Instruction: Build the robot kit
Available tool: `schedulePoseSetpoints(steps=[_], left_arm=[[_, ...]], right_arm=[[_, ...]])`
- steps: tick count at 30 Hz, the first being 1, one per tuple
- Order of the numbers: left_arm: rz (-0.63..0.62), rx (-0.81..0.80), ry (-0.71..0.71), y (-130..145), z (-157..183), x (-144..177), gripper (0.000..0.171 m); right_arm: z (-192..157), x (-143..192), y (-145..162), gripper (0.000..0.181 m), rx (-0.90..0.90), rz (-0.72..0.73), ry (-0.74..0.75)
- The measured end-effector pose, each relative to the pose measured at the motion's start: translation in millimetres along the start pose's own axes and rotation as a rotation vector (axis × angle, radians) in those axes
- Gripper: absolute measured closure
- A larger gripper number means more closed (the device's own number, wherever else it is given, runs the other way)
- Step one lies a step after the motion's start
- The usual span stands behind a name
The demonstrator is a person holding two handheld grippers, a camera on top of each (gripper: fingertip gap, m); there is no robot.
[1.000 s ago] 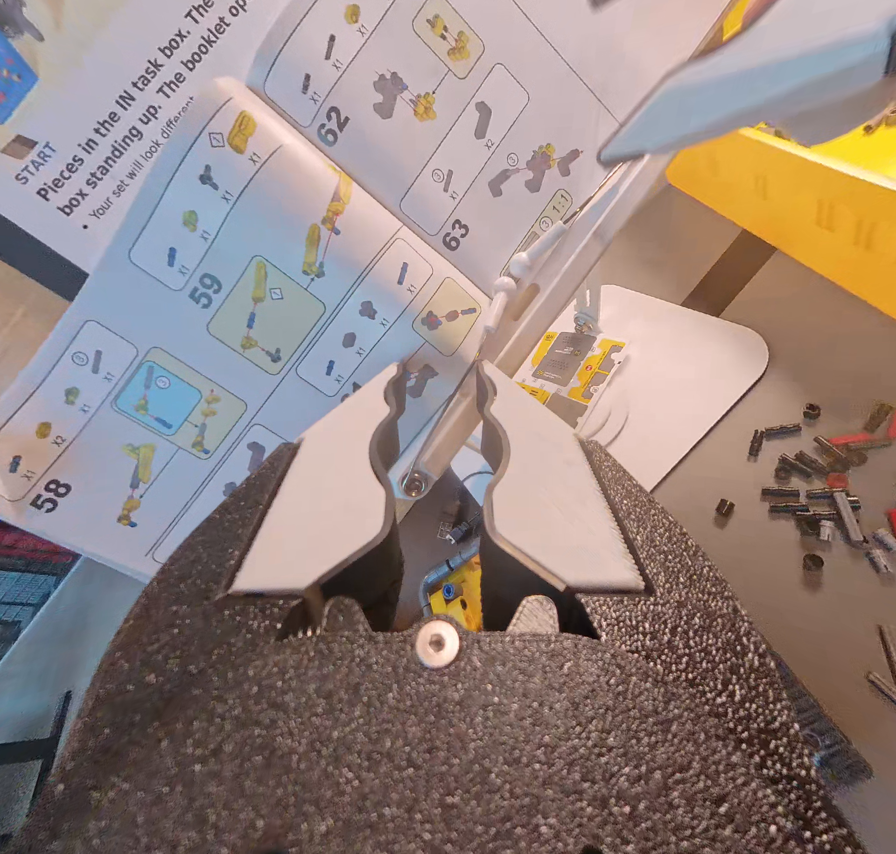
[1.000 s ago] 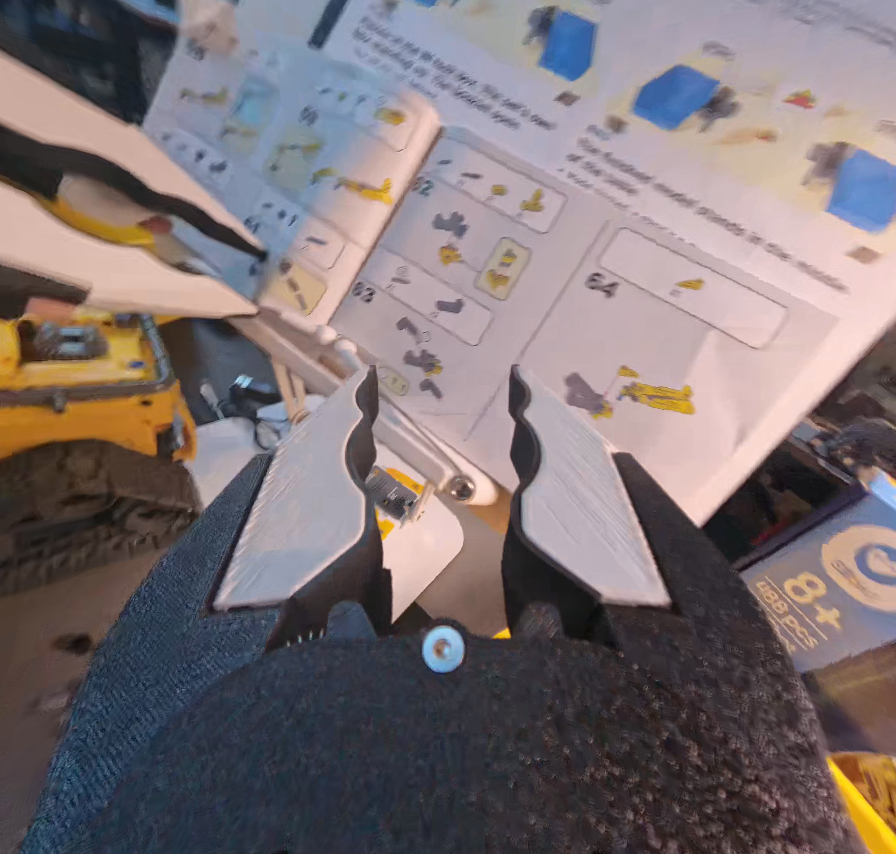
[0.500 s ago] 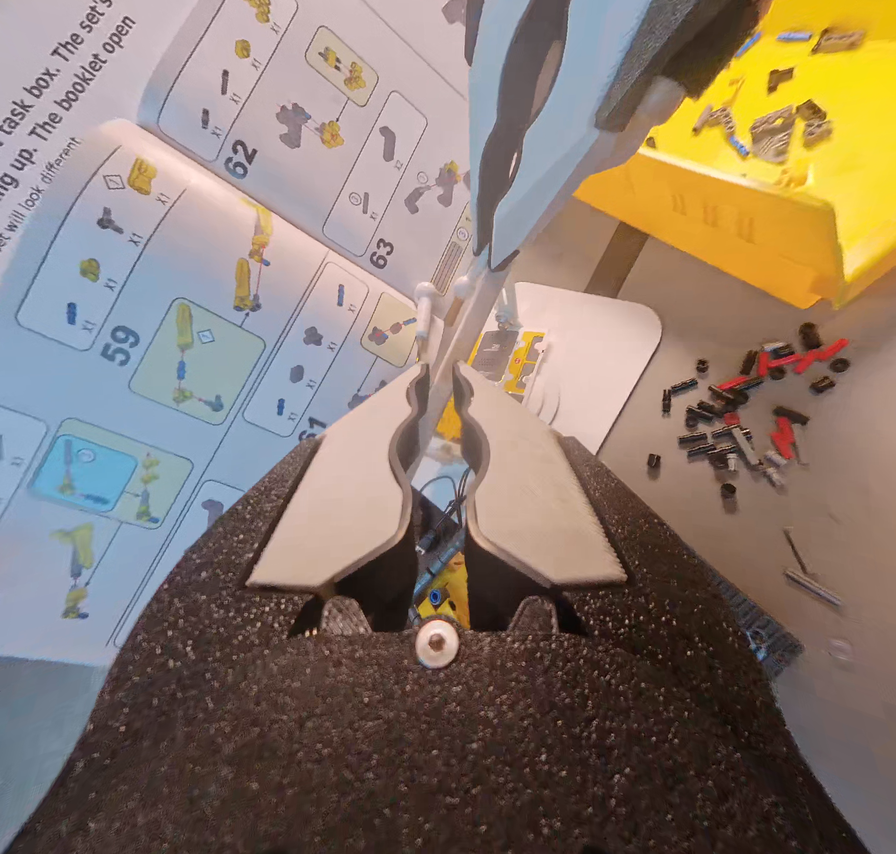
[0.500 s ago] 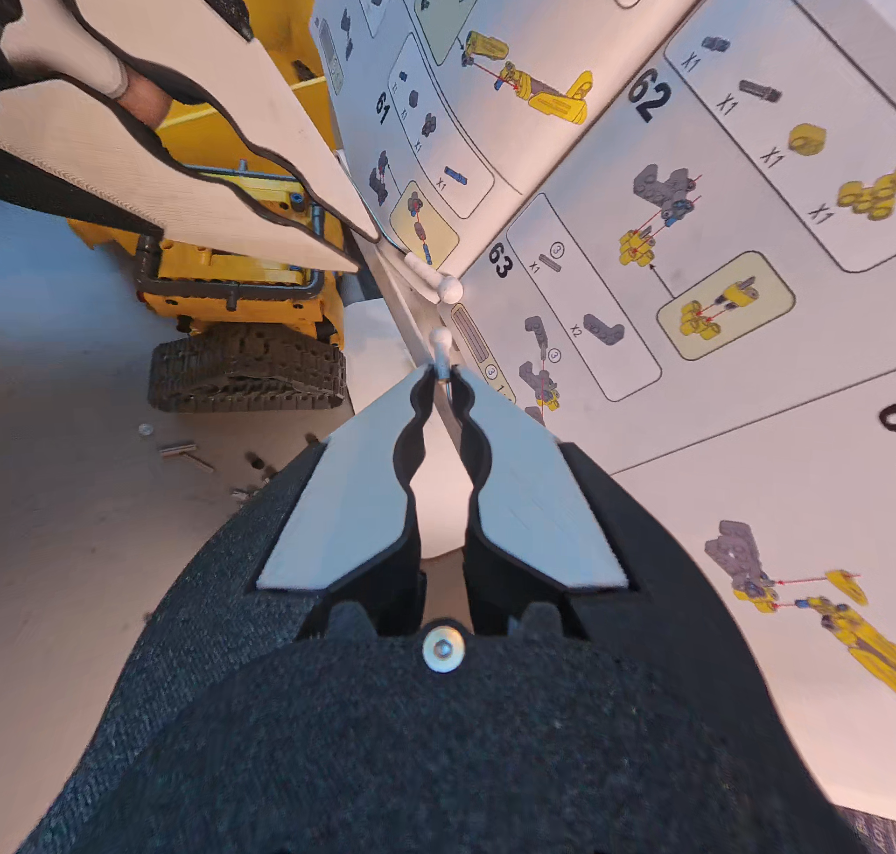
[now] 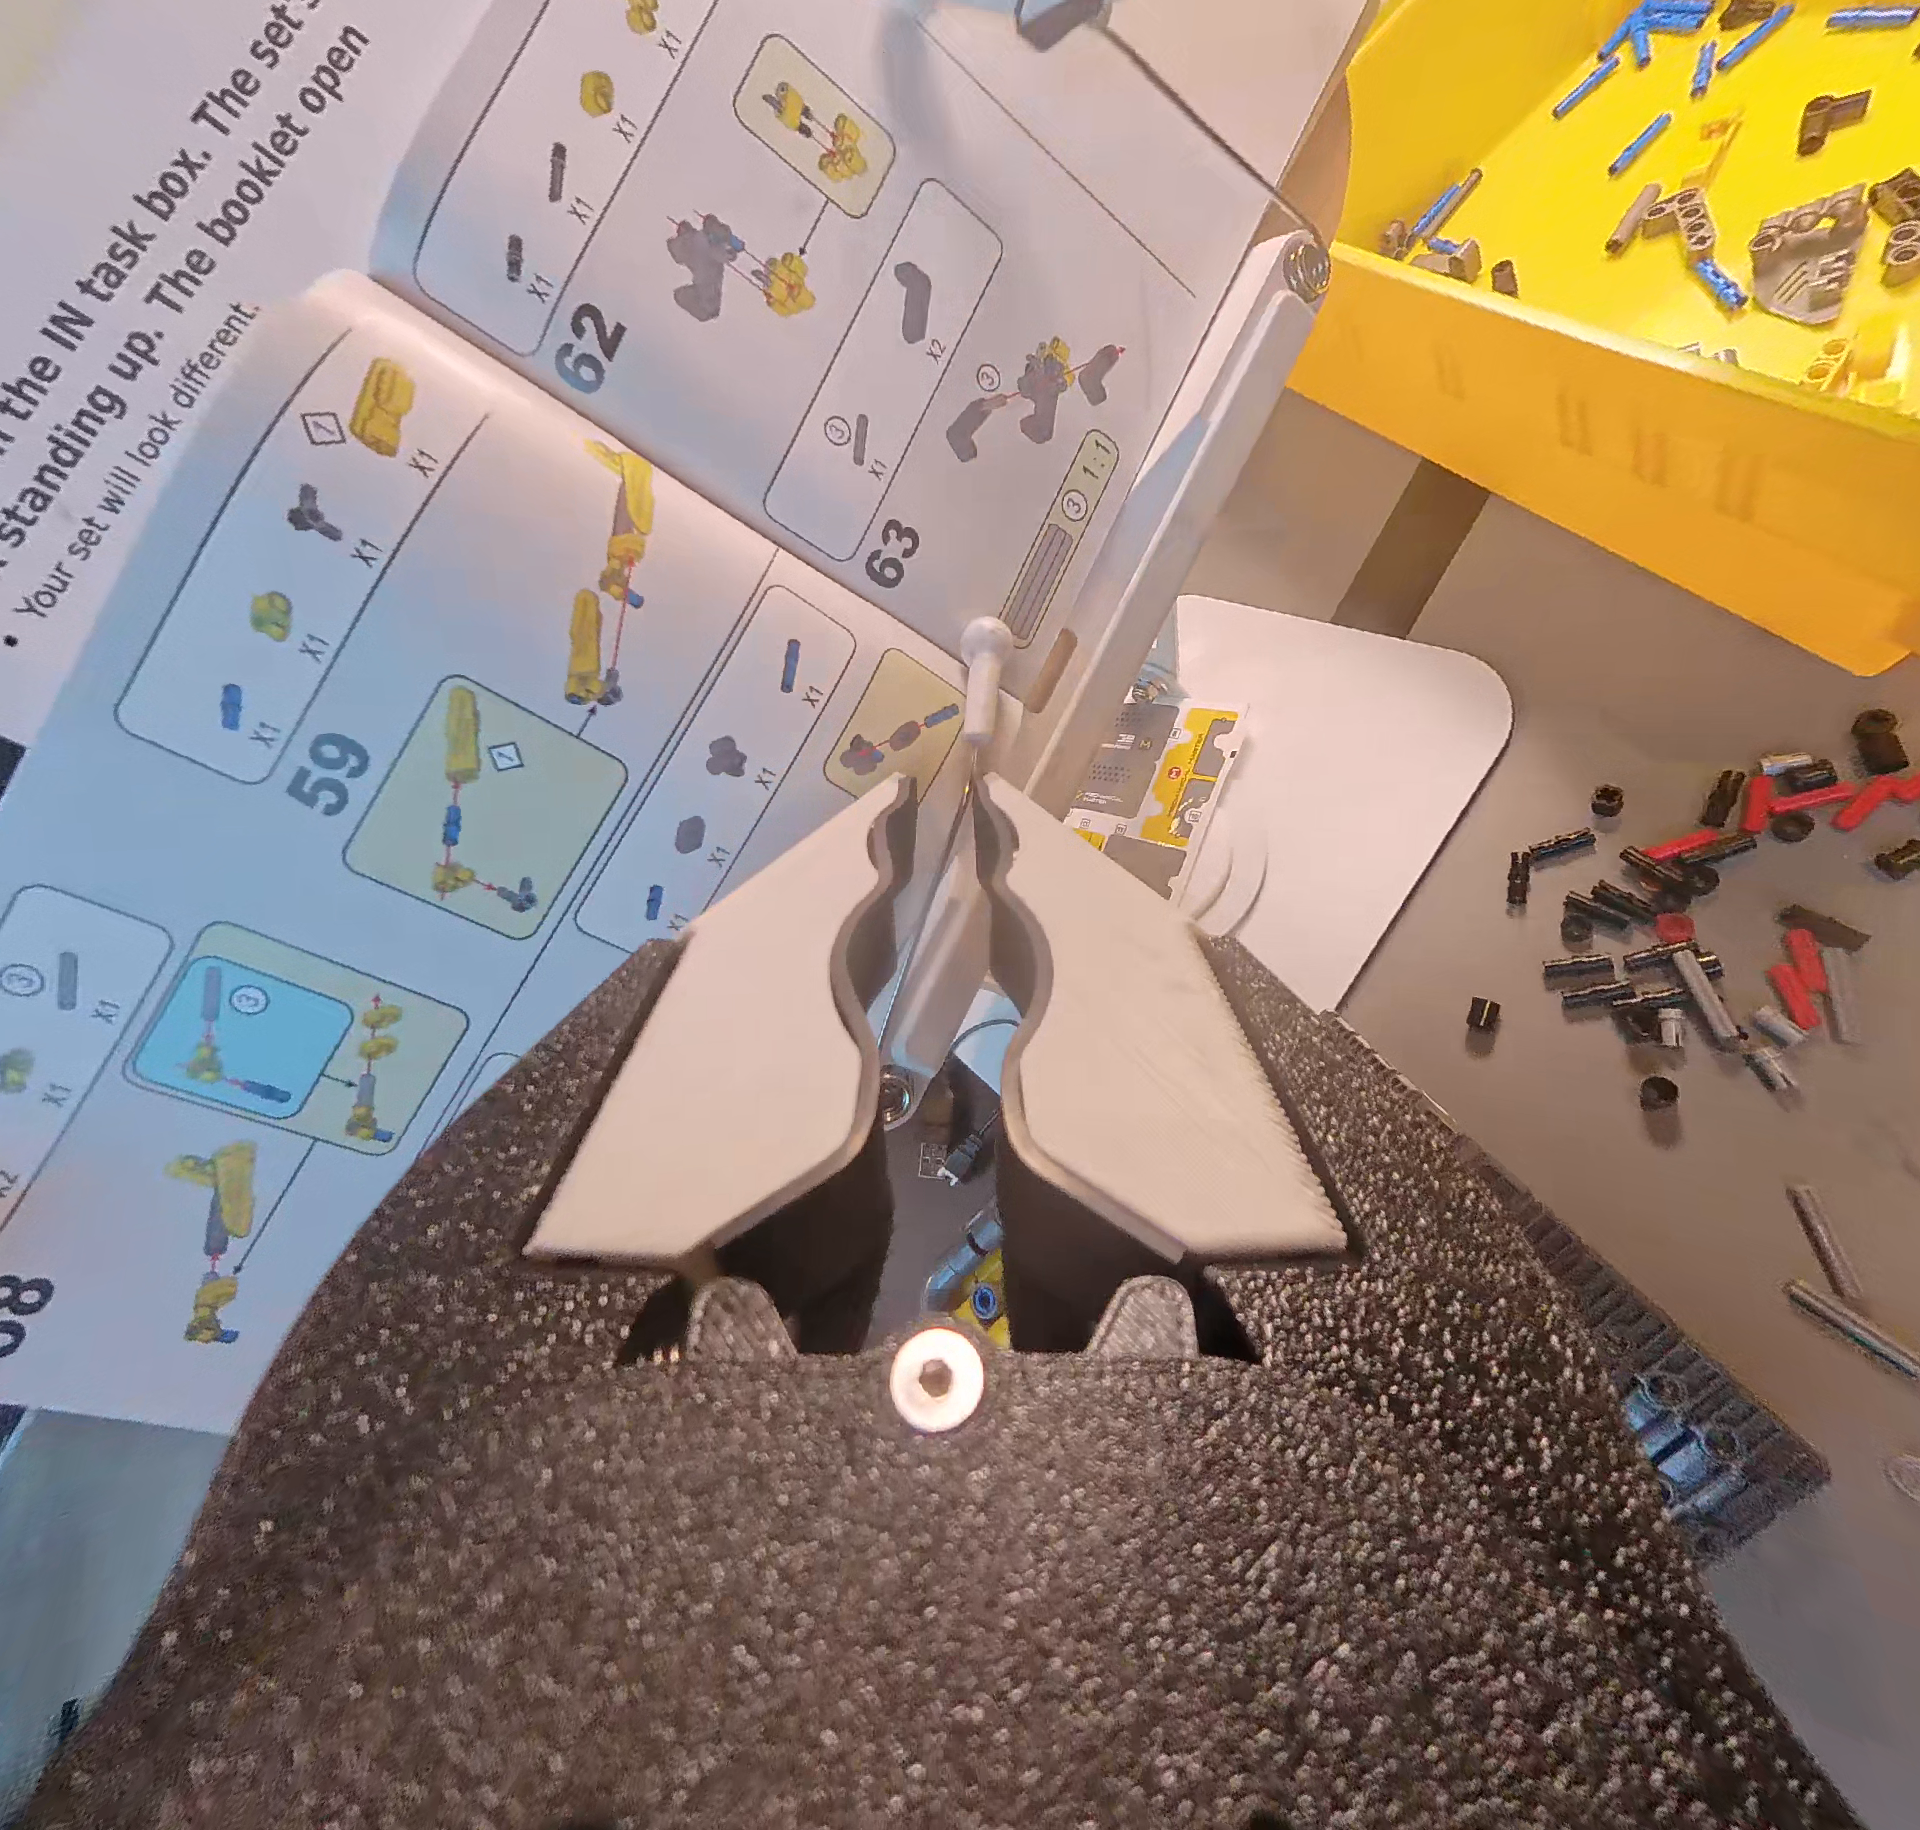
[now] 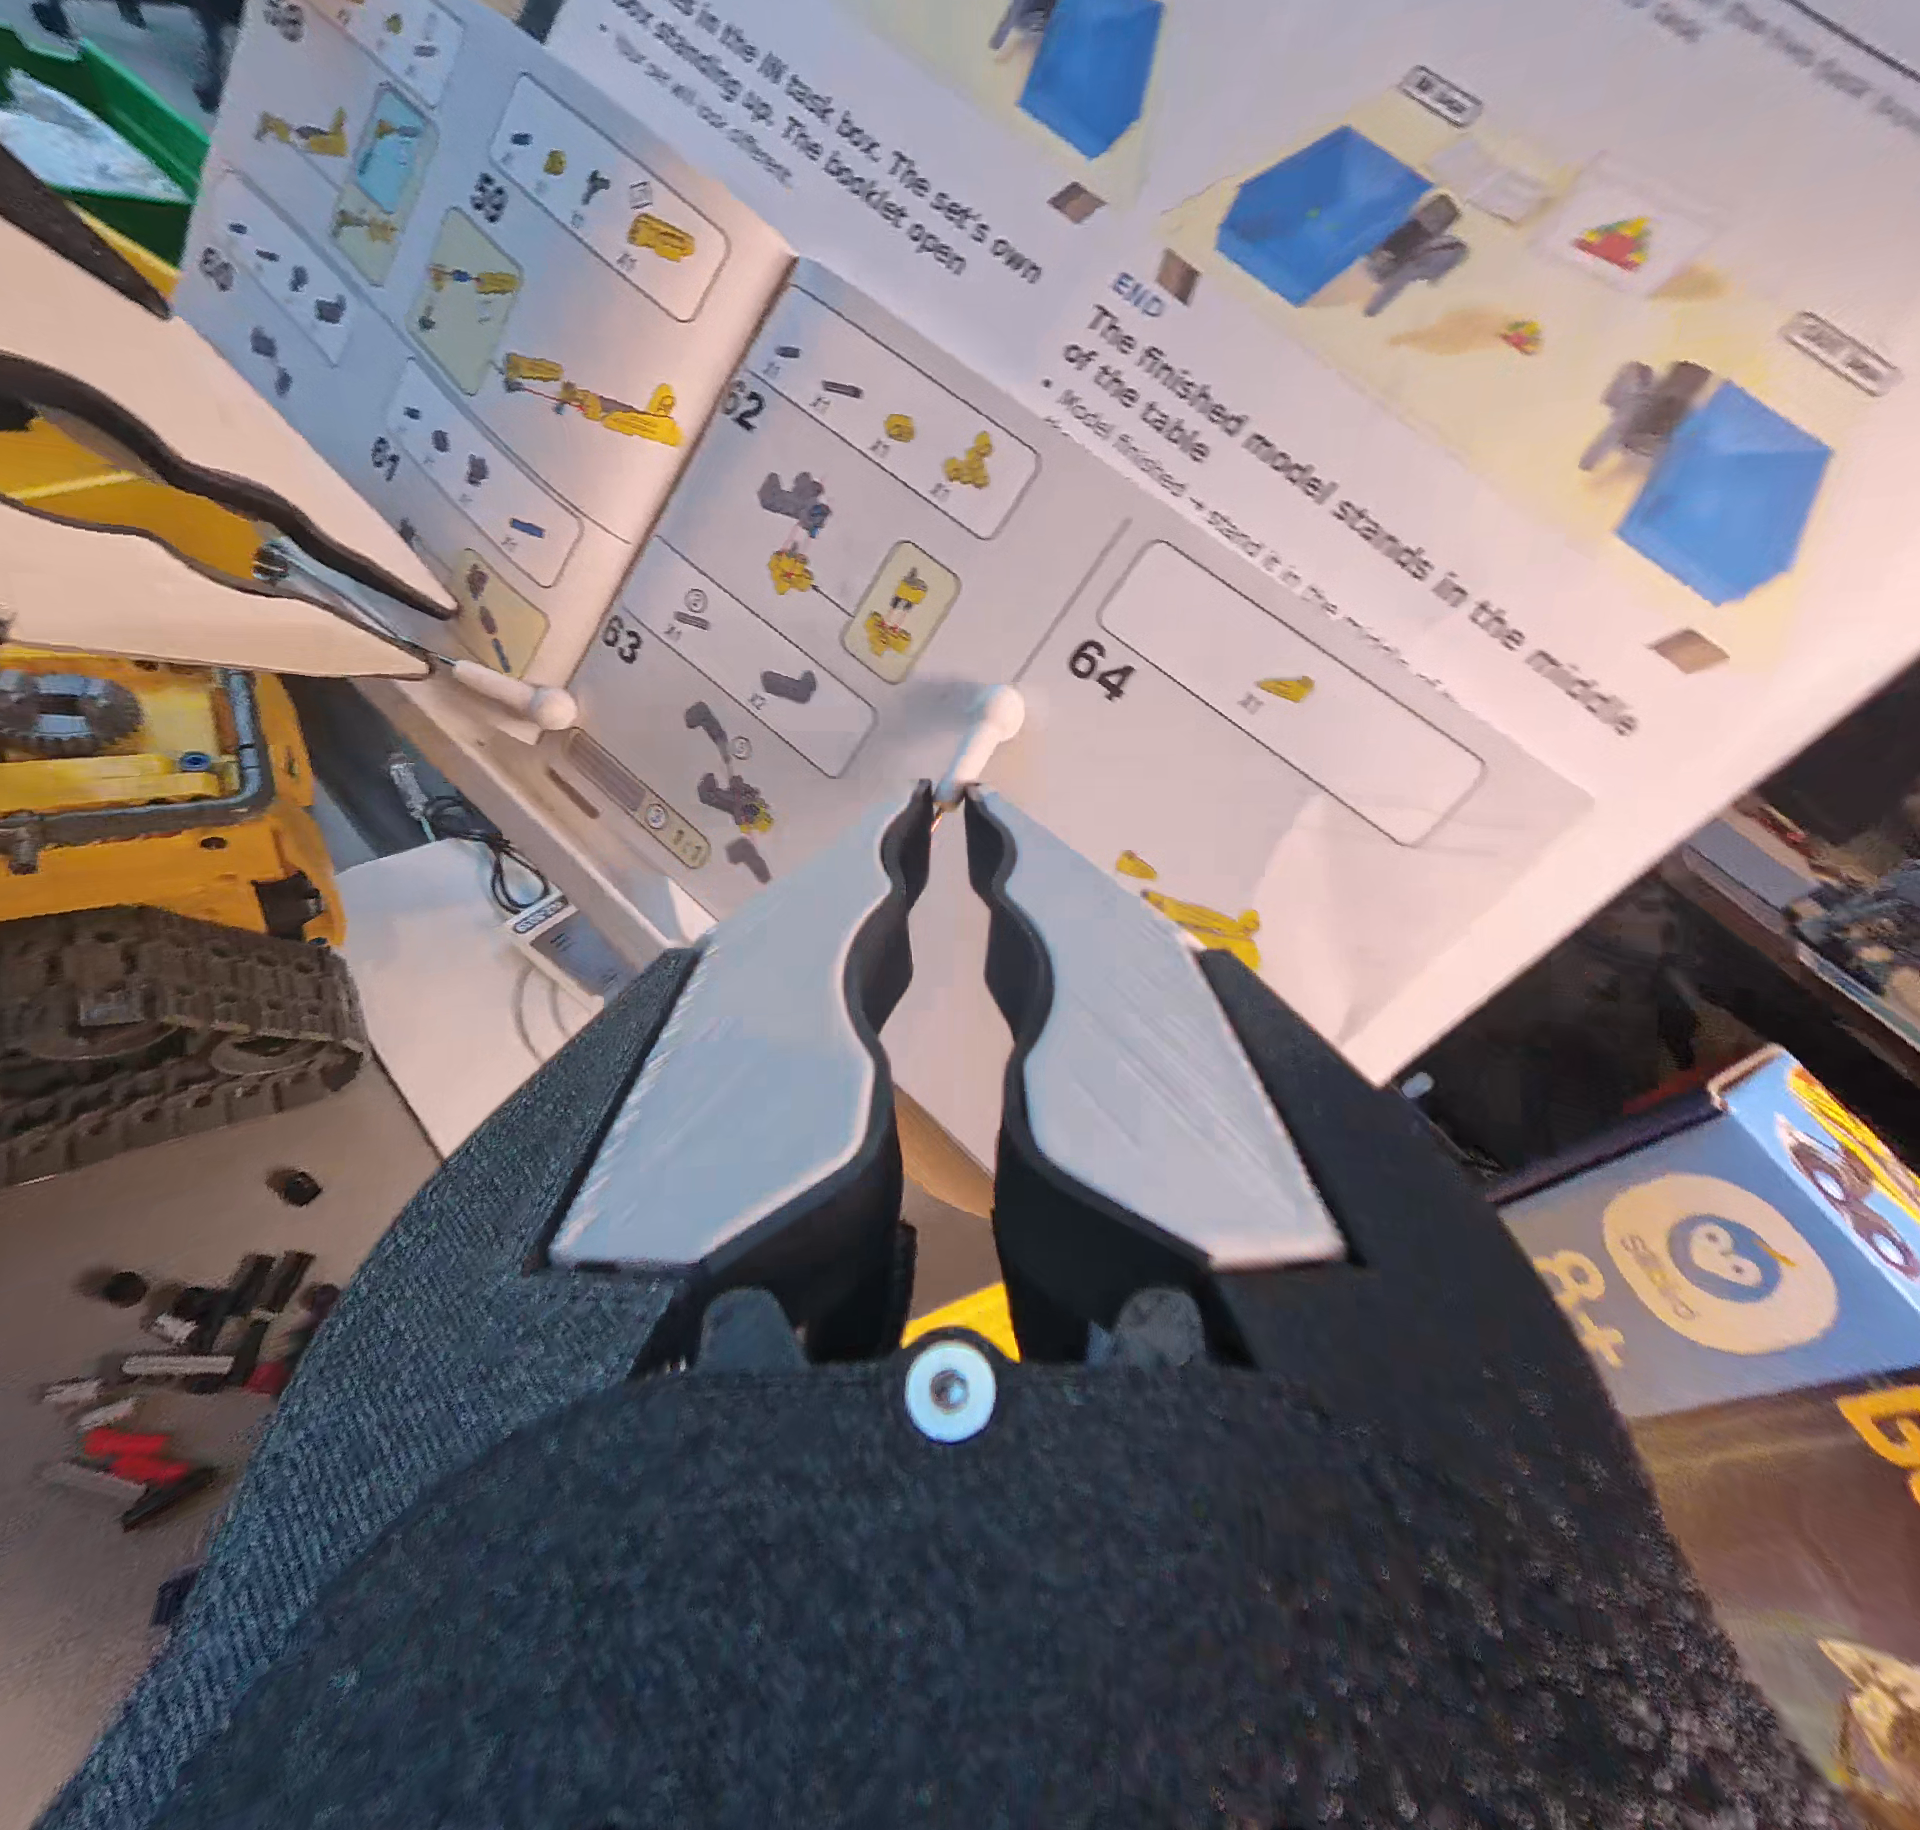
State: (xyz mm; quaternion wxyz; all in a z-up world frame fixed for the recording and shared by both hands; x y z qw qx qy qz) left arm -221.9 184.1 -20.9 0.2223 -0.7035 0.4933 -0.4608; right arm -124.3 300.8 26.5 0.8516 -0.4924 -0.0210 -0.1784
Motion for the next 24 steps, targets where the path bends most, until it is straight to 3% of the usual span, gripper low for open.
schedulePoseSetpoints(steps=[4,8,14,15,17,20,24], left_arm=[[-0.002,0.028,-0.008,2,0,-3,0.163],[0.01,0.039,-0.004,2,1,-4,0.169],[0.111,0.168,-0.042,-2,-7,3,0.17],[0.144,0.211,-0.048,-3,-11,7,0.171],[0.201,0.293,-0.083,-4,-21,18,0.171],[0.217,0.422,-0.179,8,-44,37,0.17],[0.14,0.587,-0.258,48,-63,47,0.165]], right_arm=[[15,21,15,0.181,-0.09,0.019,0.134],[7,33,33,0.179,-0.142,0.02,0.168],[-22,13,12,0.147,-0.055,-0.007,0.125],[-20,7,13,0.15,-0.05,-0.028,0.152],[-10,2,18,0.174,-0.01,-0.06,0.237],[-7,7,25,0.177,-0.074,-0.029,0.28],[1,23,53,0.173,-0.227,-0.047,0.343]])
Point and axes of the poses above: each gripper's, where its closed fingertips meet, x back along the fingers, y out of its underside, z = x × y across the jaws, the point moved 3 cm from there along x, back along the fingers, and after that the axes turned 8 degrees about x, right-handed, at the moved point
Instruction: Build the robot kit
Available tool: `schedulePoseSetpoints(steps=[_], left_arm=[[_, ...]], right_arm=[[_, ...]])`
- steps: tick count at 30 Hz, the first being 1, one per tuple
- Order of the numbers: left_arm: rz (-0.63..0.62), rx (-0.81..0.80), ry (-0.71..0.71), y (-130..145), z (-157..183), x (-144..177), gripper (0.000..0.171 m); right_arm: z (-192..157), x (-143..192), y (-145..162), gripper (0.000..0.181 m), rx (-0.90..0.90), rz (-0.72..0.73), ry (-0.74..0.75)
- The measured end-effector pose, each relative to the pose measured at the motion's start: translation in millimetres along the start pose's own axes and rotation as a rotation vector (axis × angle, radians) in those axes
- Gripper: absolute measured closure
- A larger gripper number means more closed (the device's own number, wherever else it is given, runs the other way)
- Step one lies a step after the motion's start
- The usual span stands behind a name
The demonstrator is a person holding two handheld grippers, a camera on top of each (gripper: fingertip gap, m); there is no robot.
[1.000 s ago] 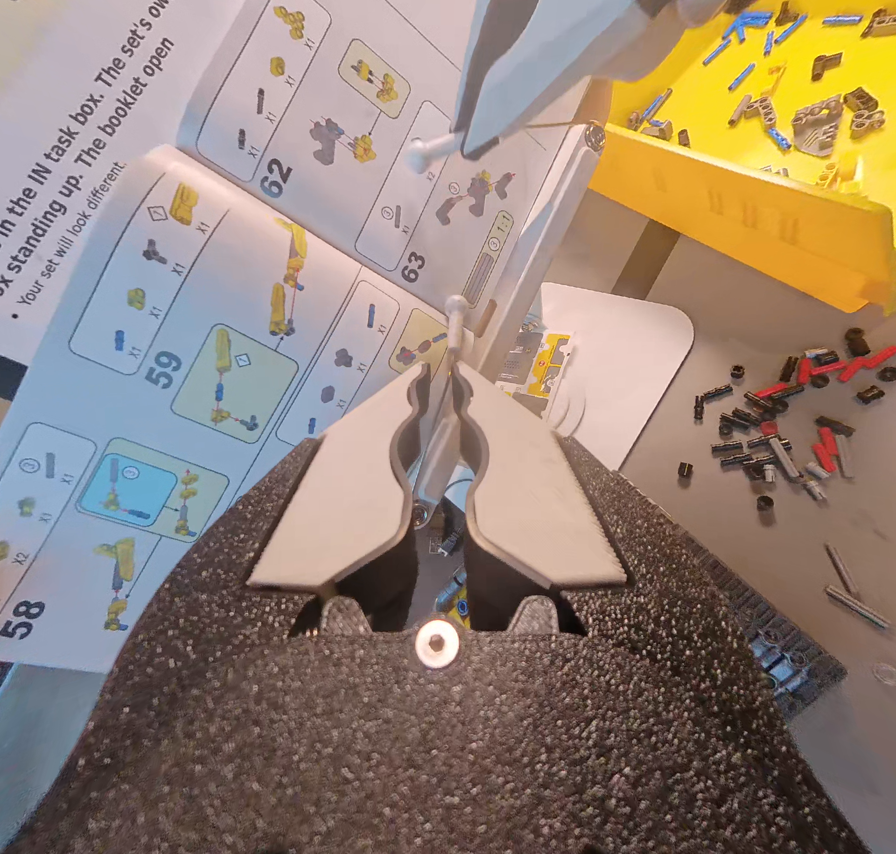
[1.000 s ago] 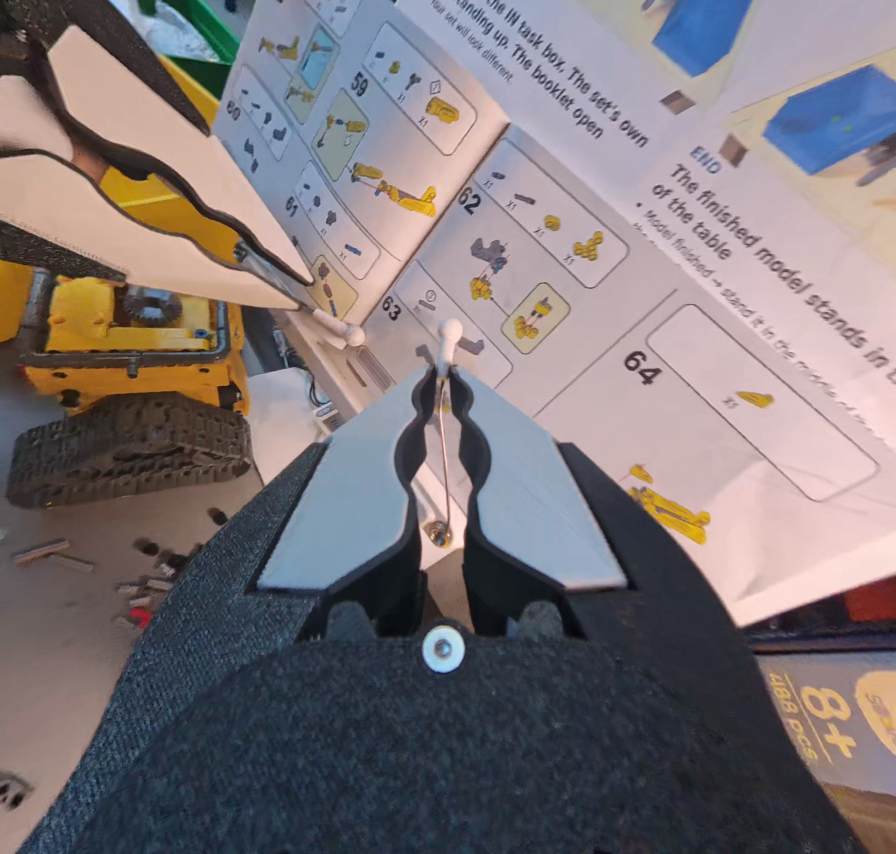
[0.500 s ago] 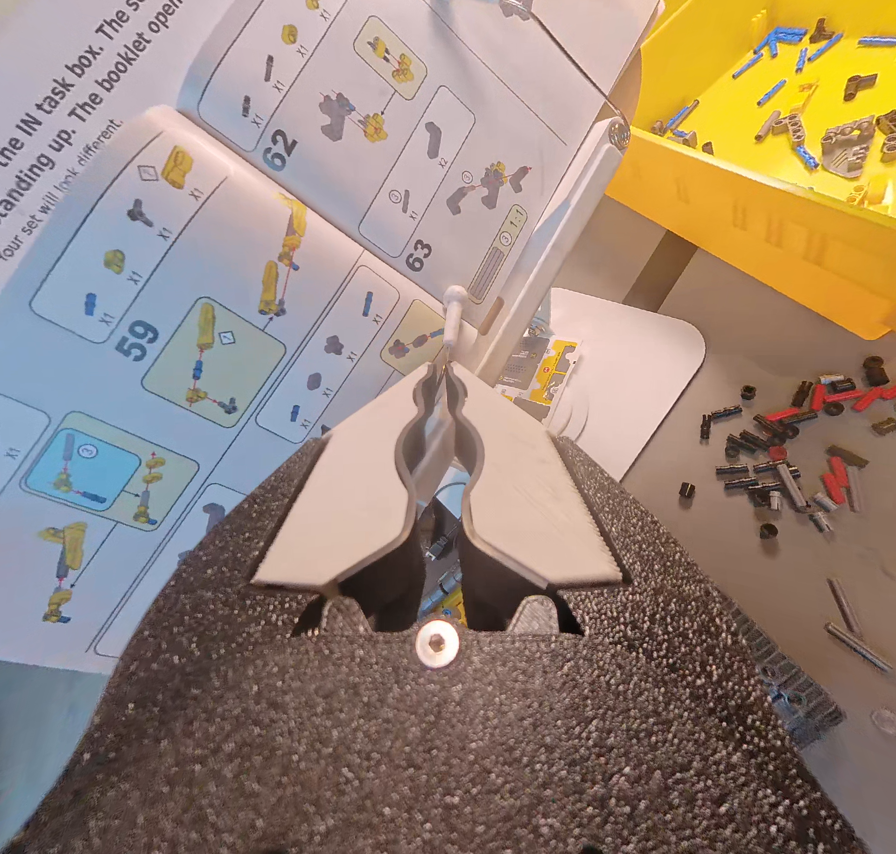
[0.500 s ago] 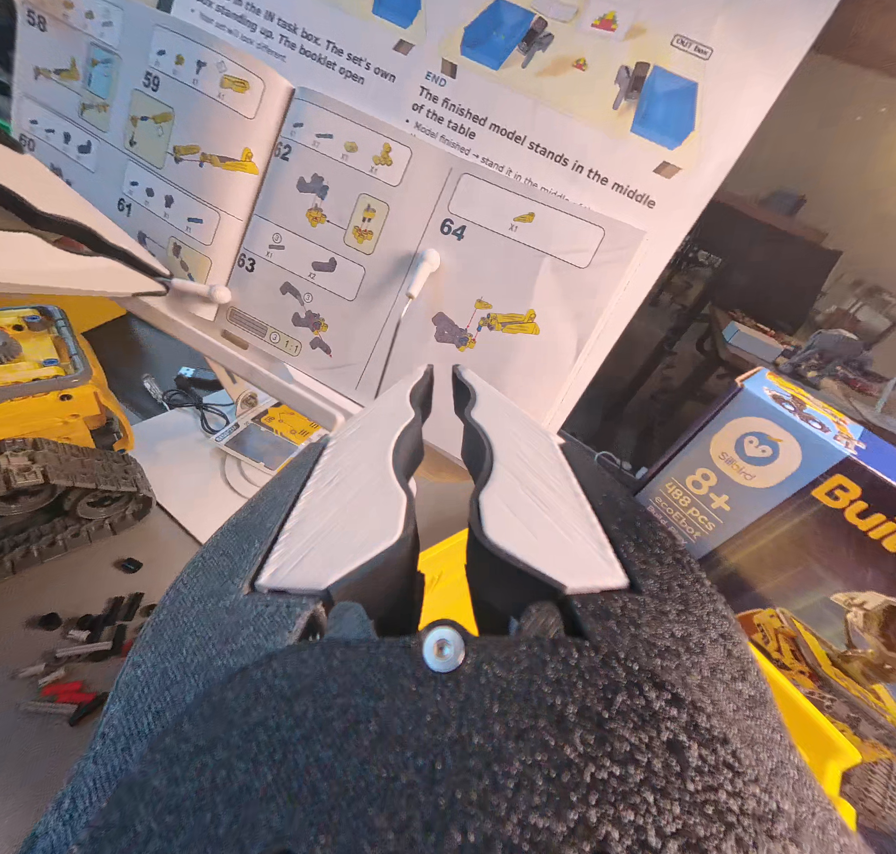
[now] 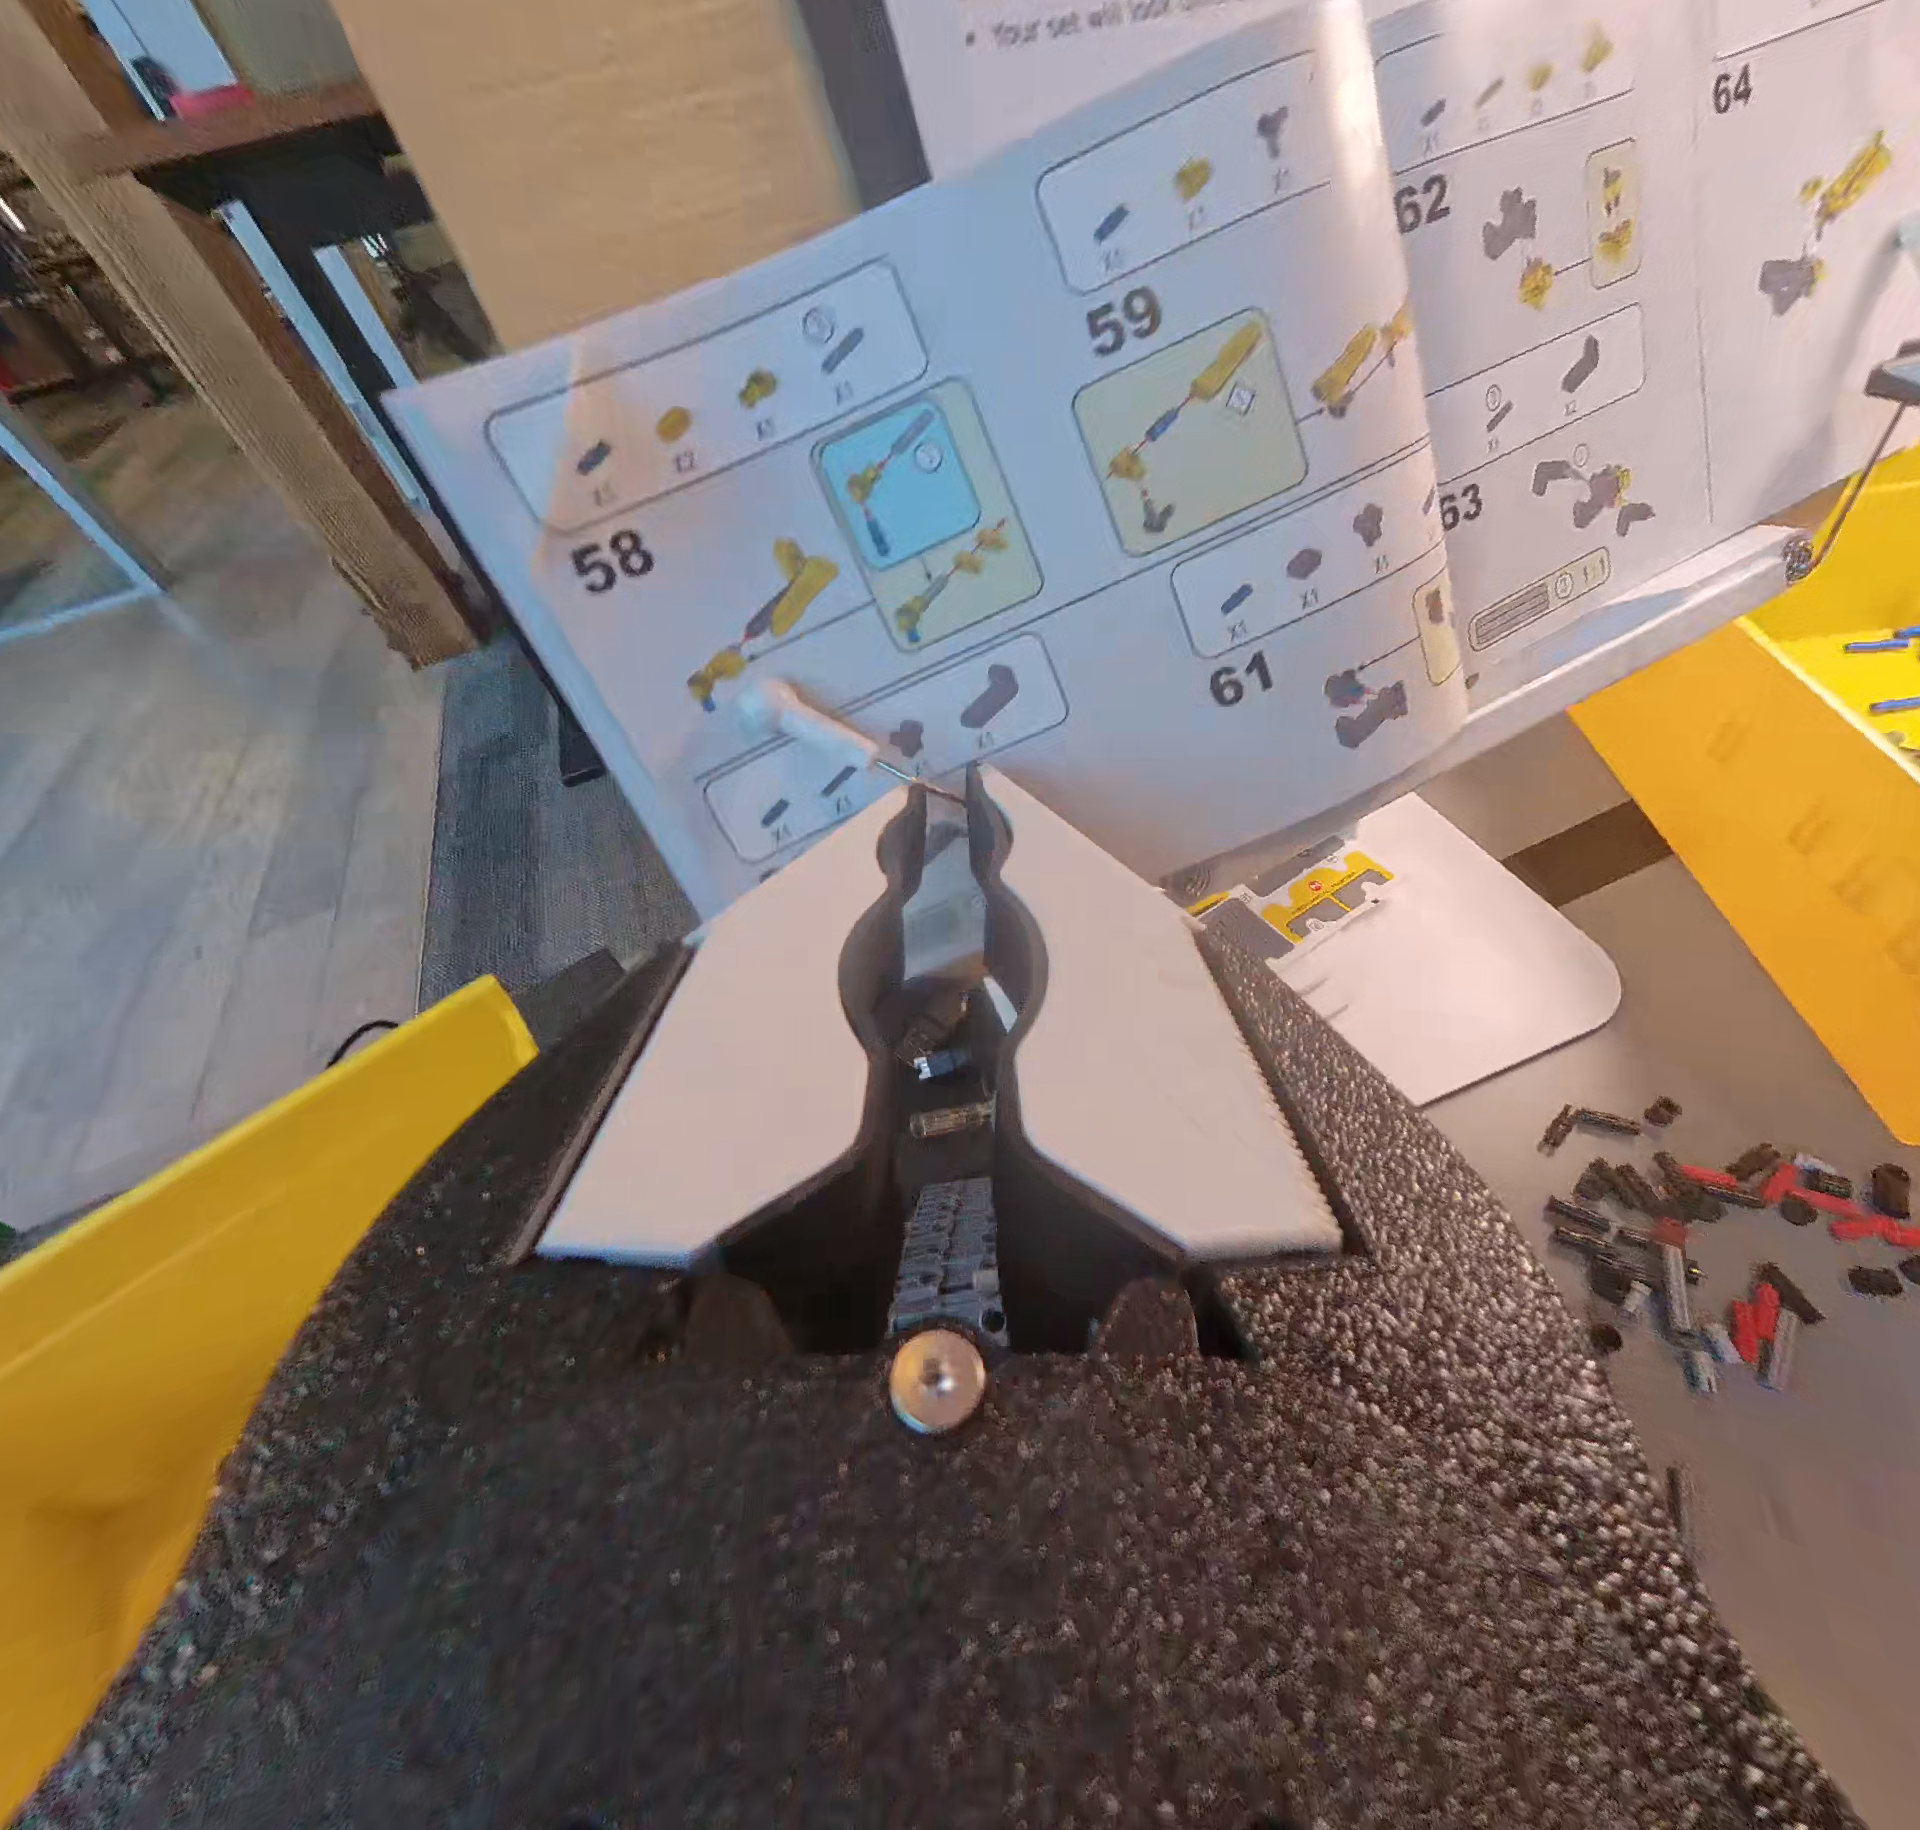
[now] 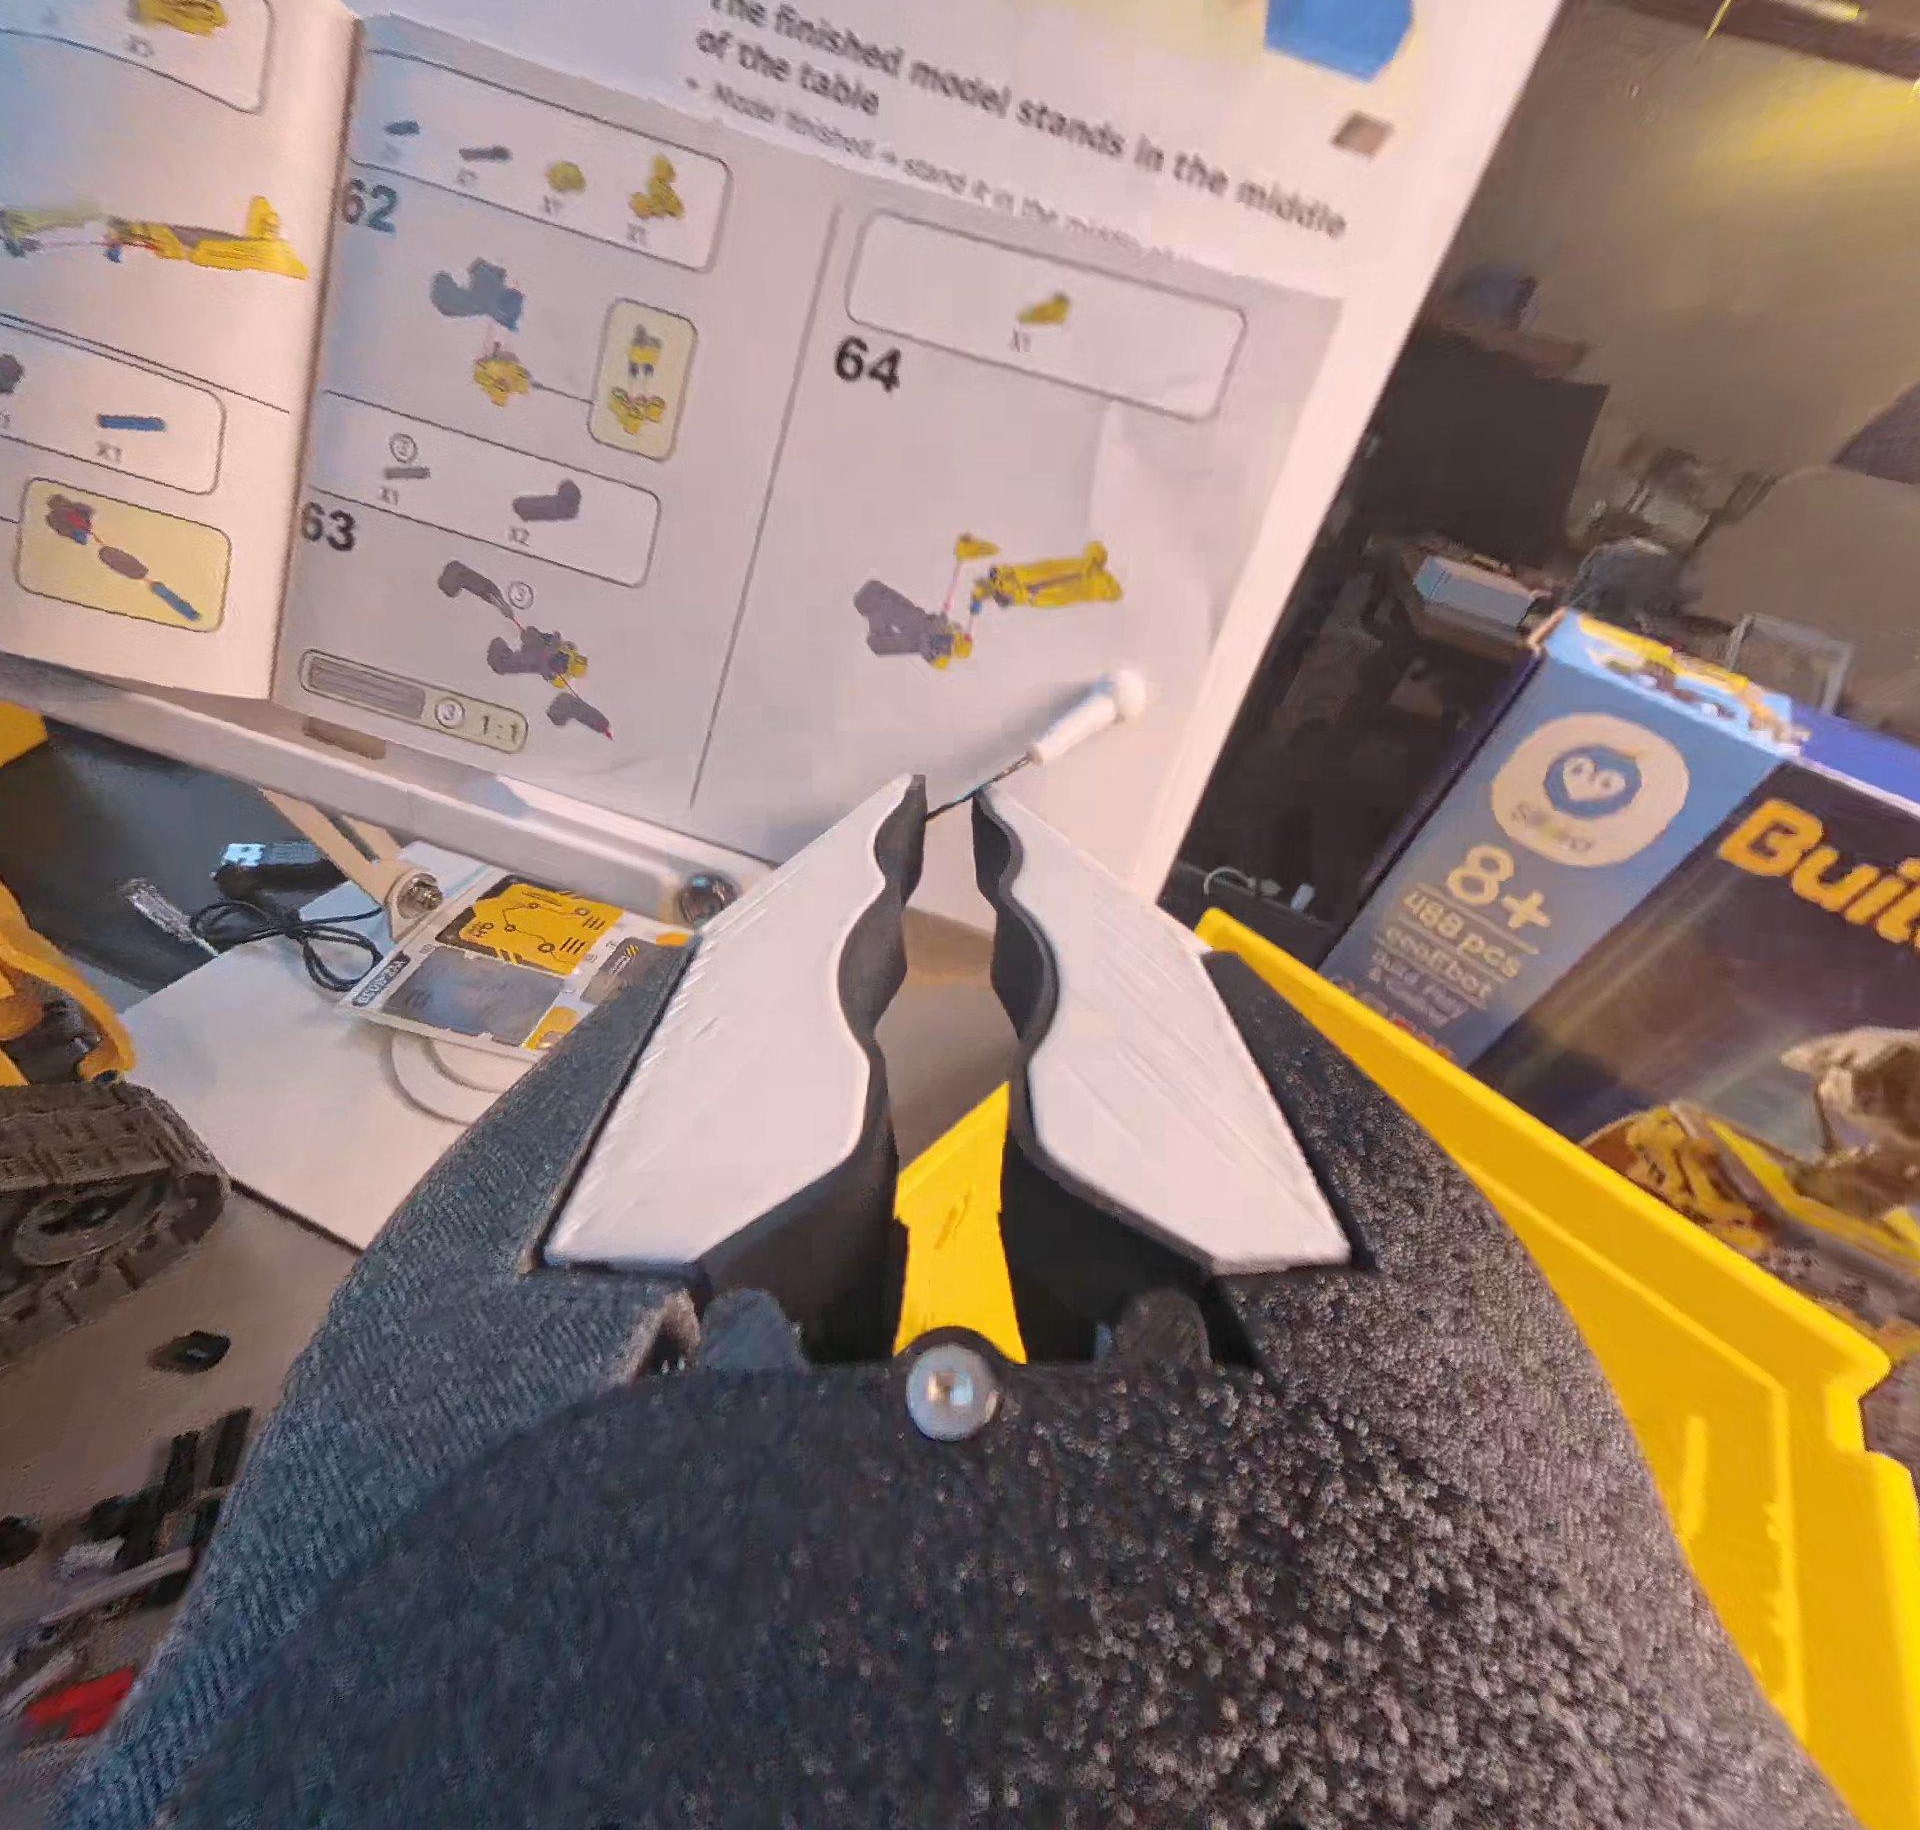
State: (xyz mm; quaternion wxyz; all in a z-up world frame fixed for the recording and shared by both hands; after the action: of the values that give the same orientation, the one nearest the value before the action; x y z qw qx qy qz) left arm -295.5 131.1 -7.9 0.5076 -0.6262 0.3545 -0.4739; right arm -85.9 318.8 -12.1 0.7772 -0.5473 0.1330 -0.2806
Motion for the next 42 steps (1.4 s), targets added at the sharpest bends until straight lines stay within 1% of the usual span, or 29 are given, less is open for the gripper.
schedulePoseSetpoints(steps=[3,4,6,7,8,9,10,11,12,14,15,17,19,20,21,23,25,27,28,29,30,32,33,35,38,40,42], left_arm=[[-0.043,0.064,-0.009,10,-6,5,0.163],[-0.062,0.076,-0.015,12,-6,6,0.163],[-0.082,0.114,-0.013,14,-8,7,0.162],[-0.099,0.135,-0.006,17,-9,8,0.16],[-0.119,0.161,0.008,20,-10,9,0.158],[-0.138,0.193,0.026,22,-11,10,0.156],[-0.156,0.223,0.047,26,-11,12,0.155],[-0.167,0.243,0.063,29,-11,13,0.155],[-0.18,0.249,0.068,32,-12,15,0.159],[-0.243,0.21,0.081,44,-8,20,0.153],[-0.249,0.206,0.095,46,-5,23,0.153],[-0.202,0.197,0.095,40,-2,32,0.154],[-0.092,0.145,0.084,21,4,41,0.157],[-0.044,0.107,0.072,11,8,44,0.158],[-0.009,0.059,0.062,2,12,45,0.157],[0.01,-0.023,0.05,-9,20,40,0.156],[-0.046,-0.059,0.035,-6,18,27,0.155],[-0.139,-0.059,0.006,10,8,14,0.155],[-0.187,-0.048,0.009,20,4,10,0.154],[-0.226,-0.035,0.016,29,2,7,0.153],[-0.253,-0.023,0.021,37,1,7,0.157],[-0.332,-0.007,0.047,53,3,7,0.156],[-0.338,-0.004,0.052,54,4,8,0.153],[-0.252,-0.003,0.045,38,7,14,0.158],[-0.097,0.004,0.061,-1,19,27,0.156],[-0.003,-0.016,0.094,-28,35,31,0.155],[0.059,-0.045,0.166,-47,58,27,0.152]], right_arm=[[5,8,17,0.163,-0.095,-0.052,-0.027],[5,10,20,0.163,-0.124,-0.076,-0.048],[4,14,23,0.161,-0.204,-0.091,-0.096],[4,16,25,0.159,-0.214,-0.103,-0.107],[4,19,28,0.148,-0.218,-0.125,-0.106],[3,22,32,0.147,-0.242,-0.138,-0.123],[1,25,36,0.144,-0.305,-0.153,-0.166],[-1,27,38,0.135,-0.354,-0.156,-0.2],[2,31,37,0.131,-0.358,-0.136,-0.196],[7,38,32,0.131,-0.281,-0.094,-0.147],[6,40,27,0.131,-0.241,-0.068,-0.144],[4,42,11,0.133,-0.18,0.01,-0.133],[3,39,-10,0.143,-0.111,0.106,-0.115],[2,35,-17,0.148,-0.075,0.125,-0.112],[0,28,-20,0.15,-0.041,0.12,-0.112],[-1,10,-9,0.15,-0.042,0.006,-0.111],[-2,0,12,0.151,-0.092,-0.125,-0.115],[0,5,17,0.158,-0.126,-0.129,-0.086],[-3,7,22,0.156,-0.139,-0.142,-0.099],[-4,10,24,0.154,-0.154,-0.13,-0.109],[-4,14,24,0.151,-0.153,-0.106,-0.105],[2,20,17,0.15,-0.104,-0.051,-0.068],[4,21,10,0.146,-0.085,-0.017,-0.057],[6,20,-6,0.133,-0.053,0.035,-0.053],[7,8,-27,0.102,0.013,0.081,-0.029],[8,-4,-40,0.082,0.075,0.09,0.003],[12,-17,-53,0.069,0.11,0.104,0.029]])
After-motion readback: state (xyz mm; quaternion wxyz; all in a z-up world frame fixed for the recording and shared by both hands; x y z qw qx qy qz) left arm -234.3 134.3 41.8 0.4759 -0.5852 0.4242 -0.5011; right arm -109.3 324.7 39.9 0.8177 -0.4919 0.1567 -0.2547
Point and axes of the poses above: each gripper's, where its closed fingertips meet, x back along the fingers, y out of its underside, z = x × y across the jaws, the point moved 3 cm from there along x, back along the fingers, and after that the axes turned 8 degrees about x, right-handed, at the moved point
